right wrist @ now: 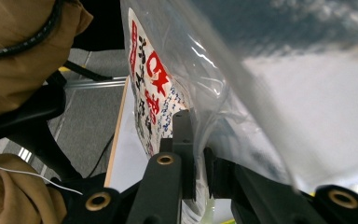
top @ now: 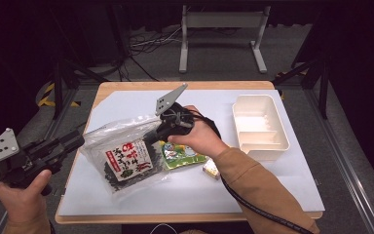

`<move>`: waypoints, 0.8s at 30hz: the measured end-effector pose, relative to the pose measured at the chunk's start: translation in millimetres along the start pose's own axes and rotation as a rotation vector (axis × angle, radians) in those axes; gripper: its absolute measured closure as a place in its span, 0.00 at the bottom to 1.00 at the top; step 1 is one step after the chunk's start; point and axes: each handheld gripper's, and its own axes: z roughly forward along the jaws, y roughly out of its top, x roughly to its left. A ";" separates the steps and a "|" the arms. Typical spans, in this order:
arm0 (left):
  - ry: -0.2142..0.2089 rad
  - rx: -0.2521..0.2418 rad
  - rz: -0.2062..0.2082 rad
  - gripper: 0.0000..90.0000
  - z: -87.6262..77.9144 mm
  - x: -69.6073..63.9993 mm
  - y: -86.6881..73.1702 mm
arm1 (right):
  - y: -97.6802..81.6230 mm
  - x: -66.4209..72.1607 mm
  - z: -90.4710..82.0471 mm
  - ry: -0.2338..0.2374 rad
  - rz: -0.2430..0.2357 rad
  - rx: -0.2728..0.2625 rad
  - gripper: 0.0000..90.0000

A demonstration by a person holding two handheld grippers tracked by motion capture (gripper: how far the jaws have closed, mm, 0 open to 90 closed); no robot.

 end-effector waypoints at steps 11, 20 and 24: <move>-0.001 0.005 -0.007 0.65 2.7 4.5 -2.4 | 8.7 6.7 -41.3 -0.055 0.010 -0.019 0.93; -0.020 0.023 -0.023 0.60 13.8 9.4 -5.0 | 9.0 10.9 -71.8 -0.111 0.014 -0.038 0.93; -0.028 0.031 -0.027 0.59 17.6 10.8 -6.0 | 7.6 11.5 -79.5 -0.127 0.016 -0.041 0.93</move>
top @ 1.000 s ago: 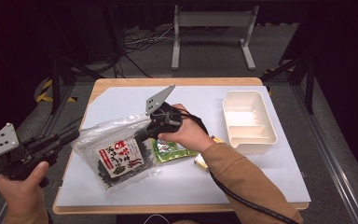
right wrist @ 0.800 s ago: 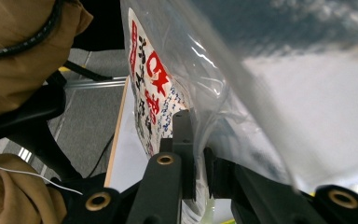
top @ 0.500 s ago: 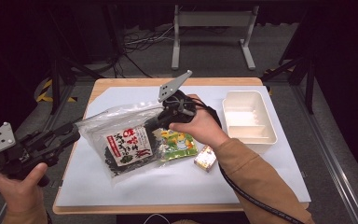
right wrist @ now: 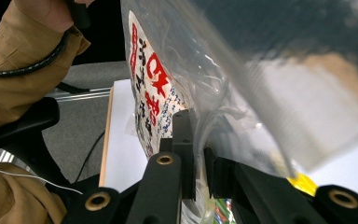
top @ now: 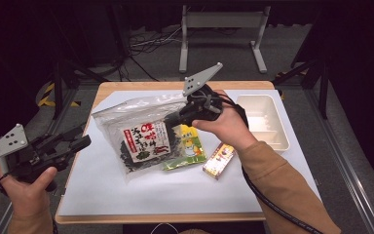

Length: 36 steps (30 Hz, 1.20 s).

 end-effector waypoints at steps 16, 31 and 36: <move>0.016 0.057 -0.002 0.46 20.6 5.8 -10.7 | -15.6 -8.6 -69.7 -0.166 0.029 -0.022 0.93; 0.064 0.157 -0.032 0.23 48.8 14.8 -29.1 | -37.0 -20.3 -112.3 -0.292 0.071 -0.030 0.93; 0.057 0.163 -0.033 0.18 56.5 15.1 -34.3 | -42.0 -22.5 -123.6 -0.328 0.077 -0.031 0.93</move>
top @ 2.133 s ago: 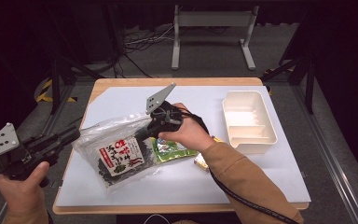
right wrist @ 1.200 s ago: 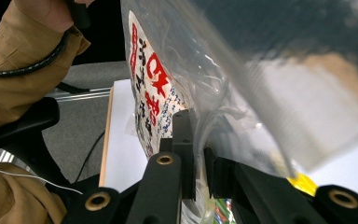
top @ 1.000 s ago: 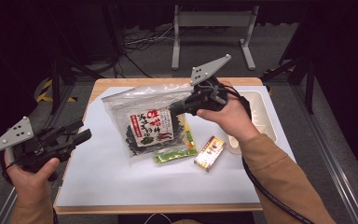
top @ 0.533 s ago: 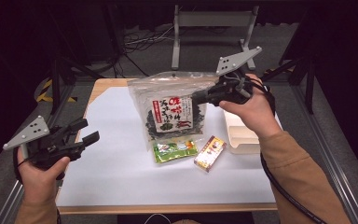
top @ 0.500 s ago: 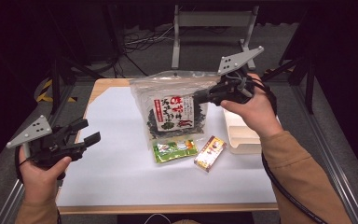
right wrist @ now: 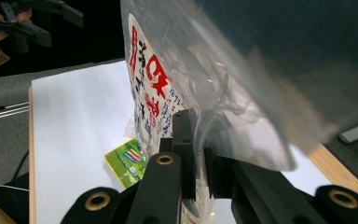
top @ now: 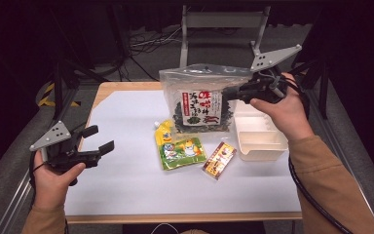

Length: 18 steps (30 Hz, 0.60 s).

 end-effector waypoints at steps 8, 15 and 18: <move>-0.019 0.018 -0.002 0.16 12.5 1.4 -5.8 | -6.3 -12.6 -17.1 -0.052 0.018 0.008 0.93; -0.024 0.013 -0.020 0.14 20.3 1.7 -11.1 | -10.0 -25.3 -32.6 -0.109 0.033 0.023 0.93; -0.025 0.011 -0.023 0.14 22.9 2.0 -13.2 | -12.0 -28.9 -38.0 -0.126 0.039 0.020 0.93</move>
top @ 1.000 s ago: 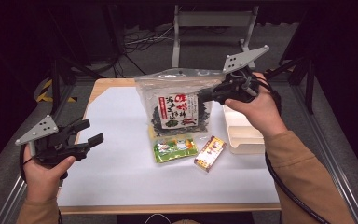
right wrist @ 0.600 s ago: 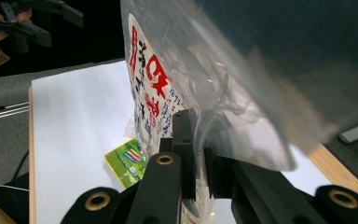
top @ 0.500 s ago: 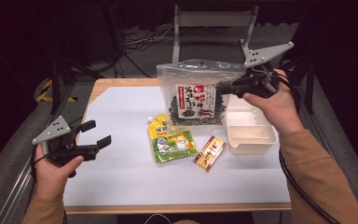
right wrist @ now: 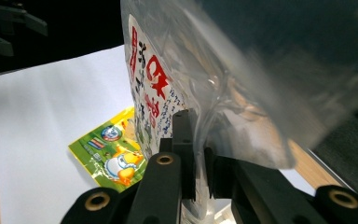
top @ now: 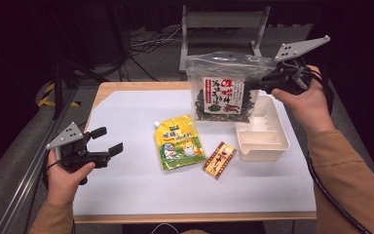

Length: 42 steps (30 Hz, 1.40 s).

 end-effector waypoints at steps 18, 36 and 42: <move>-0.056 -0.043 0.000 0.05 14.2 -0.5 -10.6 | -20.7 -30.2 -20.0 -0.089 0.061 -0.011 0.93; -0.076 -0.015 0.053 0.03 28.9 -2.0 -21.5 | -43.0 -51.4 -25.4 -0.169 0.113 -0.006 0.93; -0.071 0.008 0.060 0.03 34.6 -1.8 -21.6 | -55.1 -59.1 -23.2 -0.200 0.143 0.006 0.93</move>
